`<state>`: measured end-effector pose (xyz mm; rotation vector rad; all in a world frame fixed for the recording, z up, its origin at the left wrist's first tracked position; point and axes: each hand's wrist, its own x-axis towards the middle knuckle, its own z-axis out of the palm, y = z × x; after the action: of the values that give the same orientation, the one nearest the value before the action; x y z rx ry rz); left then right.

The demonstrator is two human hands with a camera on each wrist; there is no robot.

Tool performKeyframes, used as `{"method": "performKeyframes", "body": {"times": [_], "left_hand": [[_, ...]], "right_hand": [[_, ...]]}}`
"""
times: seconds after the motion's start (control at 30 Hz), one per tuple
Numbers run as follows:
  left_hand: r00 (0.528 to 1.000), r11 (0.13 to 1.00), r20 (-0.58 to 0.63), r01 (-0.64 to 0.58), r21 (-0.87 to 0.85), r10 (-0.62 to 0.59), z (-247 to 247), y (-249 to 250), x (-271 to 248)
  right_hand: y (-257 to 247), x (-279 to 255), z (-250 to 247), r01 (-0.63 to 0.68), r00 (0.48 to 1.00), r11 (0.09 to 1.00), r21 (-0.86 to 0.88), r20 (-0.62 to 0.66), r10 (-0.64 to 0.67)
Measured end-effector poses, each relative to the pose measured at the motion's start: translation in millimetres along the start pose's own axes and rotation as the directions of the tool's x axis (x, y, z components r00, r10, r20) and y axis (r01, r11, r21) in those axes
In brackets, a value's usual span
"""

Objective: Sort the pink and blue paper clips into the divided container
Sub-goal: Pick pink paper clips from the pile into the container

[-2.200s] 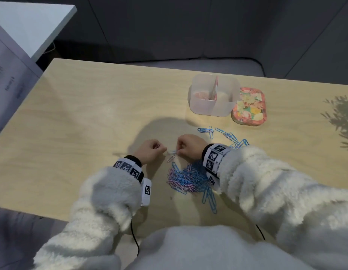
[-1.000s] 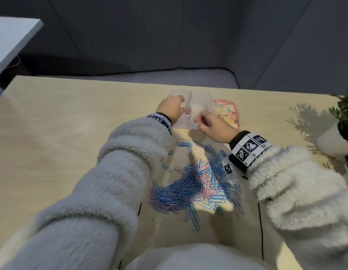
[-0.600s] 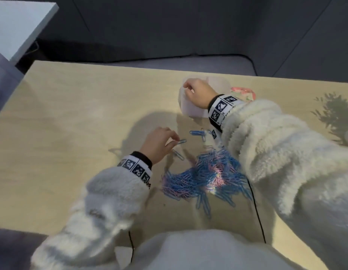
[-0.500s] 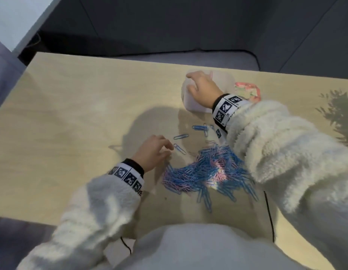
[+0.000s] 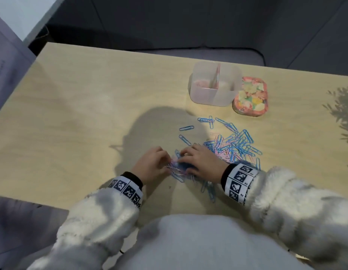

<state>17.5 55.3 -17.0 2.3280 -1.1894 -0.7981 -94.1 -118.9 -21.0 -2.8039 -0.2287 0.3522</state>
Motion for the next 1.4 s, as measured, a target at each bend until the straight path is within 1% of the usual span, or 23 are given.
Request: {"method": "performKeyframes", "body": {"times": [0.07, 0.13, 0.23, 0.33, 0.43, 0.5, 0.57, 0.6, 0.67, 0.7, 0.77, 0.83, 0.93, 0.97, 1.0, 1.07, 1.1, 1.13, 1.17, 1.23, 1.27, 1.33, 1.4], "left_hand": [[1.0, 1.0, 0.0, 0.02, -0.009, -0.02, -1.3, -0.7, 1.1], [1.0, 1.0, 0.005, 0.02, -0.009, -0.02, -2.6, -1.1, 1.0], [1.0, 1.0, -0.005, 0.005, -0.031, -0.005, -4.5, -1.8, 0.0], [1.0, 1.0, -0.01, -0.019, -0.015, 0.018, -5.2, -1.2, 0.4], [0.999, 0.998, 0.017, -0.039, 0.045, 0.038, -4.8, 4.0, 1.8], [0.998, 0.995, 0.019, -0.065, 0.08, 0.063, -4.2, 6.4, 3.5], [0.997, 0.991, 0.031, -0.069, 0.118, 0.066, -3.9, 7.2, 5.4], [0.997, 0.988, 0.039, -0.069, 0.136, 0.065, -3.7, 6.6, 6.7], [0.997, 0.986, 0.046, -0.073, 0.148, 0.067, -3.0, 4.9, 9.2], [0.997, 0.987, 0.04, -0.078, 0.141, 0.073, -2.9, 4.0, 10.2], [0.997, 0.992, 0.021, -0.075, 0.105, 0.073, -3.0, 1.3, 11.6], [0.999, 0.997, -0.005, -0.044, 0.056, 0.044, -4.3, -1.1, 12.2], [0.999, 0.998, -0.039, 0.014, -0.057, -0.016, -7.5, -4.4, 13.4], [0.998, 0.994, -0.048, 0.032, -0.107, -0.037, -9.4, -5.1, 14.0], [0.997, 0.987, -0.053, 0.048, -0.154, -0.057, -11.2, -6.1, 15.3], [0.995, 0.971, -0.022, 0.087, -0.223, -0.094, -16.0, -8.9, 18.9], [0.994, 0.966, 0.014, 0.111, -0.234, -0.111, -18.9, -8.8, 20.9], [0.99, 0.958, 0.047, 0.142, -0.249, -0.134, -20.6, -9.2, 23.4], [0.982, 0.939, 0.076, 0.189, -0.286, -0.175, -21.2, -9.5, 25.6], [0.955, 0.861, 0.116, 0.295, -0.415, -0.271, -21.5, -7.3, 29.2], [0.942, 0.814, 0.129, 0.332, -0.476, -0.309, -20.7, -7.0, 30.9], [0.927, 0.757, 0.155, 0.369, -0.539, -0.341, -19.9, -5.8, 30.9], [0.937, 0.769, 0.156, 0.346, -0.538, -0.313, -18.9, -4.8, 28.5]], "right_hand": [[9.9, -6.7, -1.2, -0.026, 0.999, 0.999, -0.018, -0.048, 0.025], [17.5, -13.0, -6.5, -0.092, 0.992, 0.996, 0.014, -0.083, 0.093], [23.5, -17.7, -11.5, -0.189, 0.958, 0.981, 0.049, -0.211, 0.195], [9.5, -9.3, -10.1, -0.161, 0.95, 0.986, 0.039, -0.264, 0.166], [-6.3, 2.0, -4.3, -0.097, 0.974, 0.994, 0.045, -0.201, 0.104], [-9.9, 7.1, -0.4, -0.066, 0.988, 0.997, -0.028, -0.143, 0.061], [-12.1, 10.7, -2.1, -0.06, 0.992, 0.997, -0.042, -0.113, 0.055], [-12.0, 12.0, -4.5, -0.076, 0.992, 0.997, -0.018, -0.098, 0.074], [-5.7, 11.6, -9.4, -0.169, 0.986, 0.984, 0.049, -0.006, 0.169], [-0.3, 9.6, -11.4, -0.21, 0.978, 0.974, 0.087, 0.008, 0.21], [11.0, 4.9, -14.6, -0.261, 0.963, 0.95, 0.172, -0.016, 0.267], [21.7, -0.5, -15.4, -0.288, 0.939, 0.912, 0.292, -0.101, 0.329], [24.4, -7.2, -21.4, -0.254, 0.861, 0.795, 0.551, -0.245, 0.445], [22.7, -8.1, -24.6, -0.241, 0.844, 0.746, 0.621, -0.245, 0.477], [19.9, -9.0, -27.6, -0.236, 0.841, 0.695, 0.679, -0.216, 0.496], [12.6, -8.2, -28.7, -0.261, 0.87, 0.614, 0.745, -0.093, 0.483], [7.3, -7.2, -27.1, -0.283, 0.89, 0.606, 0.743, -0.031, 0.454], [2.1, -6.0, -24.0, -0.3, 0.909, 0.628, 0.718, 0.015, 0.416], [-2.5, -5.1, -19.7, -0.302, 0.928, 0.681, 0.667, 0.042, 0.371], [-9.9, -5.0, -11.7, -0.272, 0.961, 0.825, 0.496, 0.102, 0.256], [-11.8, -4.9, -7.8, -0.252, 0.967, 0.884, 0.393, 0.145, 0.211], [-14.6, -4.2, -2.7, -0.223, 0.965, 0.945, 0.241, 0.19, 0.18], [-15.2, -4.4, -2.3, -0.205, 0.968, 0.96, 0.192, 0.185, 0.17]]}}
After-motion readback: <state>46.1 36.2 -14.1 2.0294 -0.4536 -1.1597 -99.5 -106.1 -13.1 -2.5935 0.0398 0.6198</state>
